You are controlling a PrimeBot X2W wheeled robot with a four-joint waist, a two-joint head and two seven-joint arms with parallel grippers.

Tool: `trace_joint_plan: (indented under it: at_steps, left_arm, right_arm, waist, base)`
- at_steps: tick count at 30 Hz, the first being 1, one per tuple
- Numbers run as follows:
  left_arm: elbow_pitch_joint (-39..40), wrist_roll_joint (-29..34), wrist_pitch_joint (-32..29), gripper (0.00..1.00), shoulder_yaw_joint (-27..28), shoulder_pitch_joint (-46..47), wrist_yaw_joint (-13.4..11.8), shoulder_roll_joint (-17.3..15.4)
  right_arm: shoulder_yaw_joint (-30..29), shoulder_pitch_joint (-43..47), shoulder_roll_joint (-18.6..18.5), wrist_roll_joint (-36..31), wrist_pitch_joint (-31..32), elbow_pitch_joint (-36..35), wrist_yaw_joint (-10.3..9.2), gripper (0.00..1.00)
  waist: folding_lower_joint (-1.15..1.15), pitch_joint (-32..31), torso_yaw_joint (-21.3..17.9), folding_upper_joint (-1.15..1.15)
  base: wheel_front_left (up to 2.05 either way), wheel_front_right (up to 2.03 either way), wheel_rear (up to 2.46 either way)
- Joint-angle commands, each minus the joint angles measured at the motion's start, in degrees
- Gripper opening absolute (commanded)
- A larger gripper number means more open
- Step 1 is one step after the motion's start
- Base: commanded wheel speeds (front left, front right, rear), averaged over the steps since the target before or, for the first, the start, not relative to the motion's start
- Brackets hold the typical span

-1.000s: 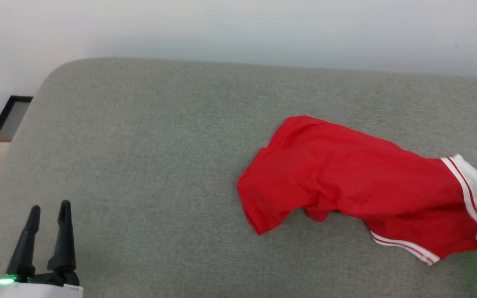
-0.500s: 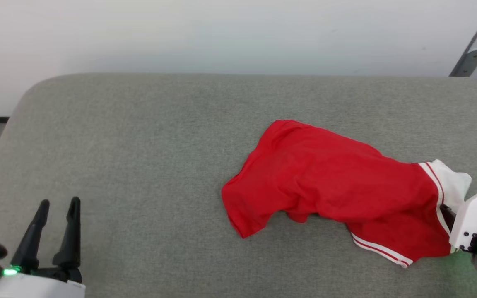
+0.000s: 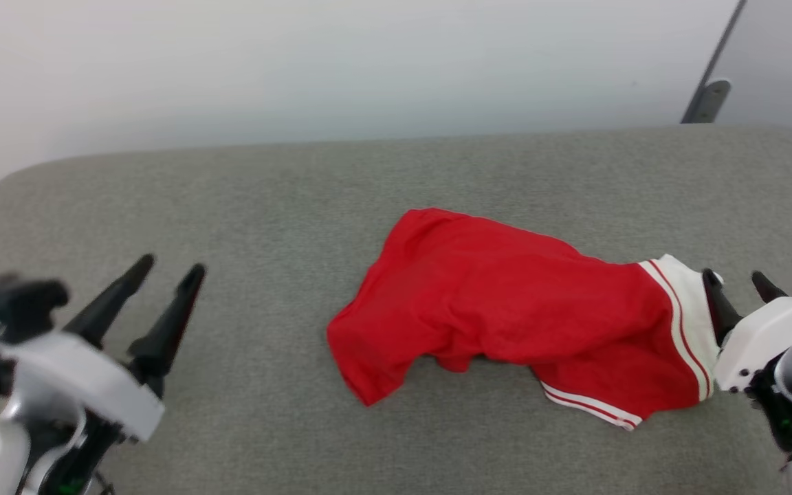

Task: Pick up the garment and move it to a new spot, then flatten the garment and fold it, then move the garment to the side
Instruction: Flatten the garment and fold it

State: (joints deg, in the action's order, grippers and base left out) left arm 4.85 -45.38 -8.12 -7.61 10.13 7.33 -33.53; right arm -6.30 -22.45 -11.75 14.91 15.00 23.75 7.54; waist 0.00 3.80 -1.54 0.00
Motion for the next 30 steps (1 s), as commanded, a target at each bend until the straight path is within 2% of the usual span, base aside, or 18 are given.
trace_joint_plan:
  at_steps: [1,10,17,22,30]
  left_arm:
    - [0.12,-1.38,-3.03,1.0,-1.72,2.68,0.21,-0.53]
    - [-3.02,-6.3,-20.92,1.0,-9.55,14.67,0.0,-1.19]
    - [-7.12,-8.37,-31.07,1.0,-13.83,18.62,-1.28,-0.75]
    - [-10.29,-8.93,-34.47,1.0,-15.85,19.8,-1.68,0.06]
    - [-18.68,-6.91,-35.85,1.0,-19.32,20.32,-1.45,1.42]
  right_arm:
    - [0.92,1.57,0.72,0.37,-2.33,-1.82,-0.1,1.0]
    - [4.17,4.44,4.57,-1.4,-13.48,-9.91,-0.09,1.0]
    - [5.05,4.77,6.82,-1.88,-17.13,-12.28,-0.09,1.0]
    - [5.12,4.56,8.02,-1.29,-18.48,-12.66,-0.1,1.0]
    - [5.84,2.75,8.77,-0.77,-20.14,-11.9,-0.09,1.0]
  waist:
    - [0.0,0.29,-1.45,0.0]
    - [0.0,3.4,-5.37,0.0]
    - [0.0,6.59,-7.68,0.0]
    - [0.0,8.98,-8.94,0.0]
    - [0.0,12.02,-10.04,0.0]
  base:
    - [0.0,0.0,0.0]
    - [0.0,0.0,0.0]
    - [0.0,0.0,0.0]
    - [0.0,0.0,0.0]
    - [0.0,0.0,0.0]
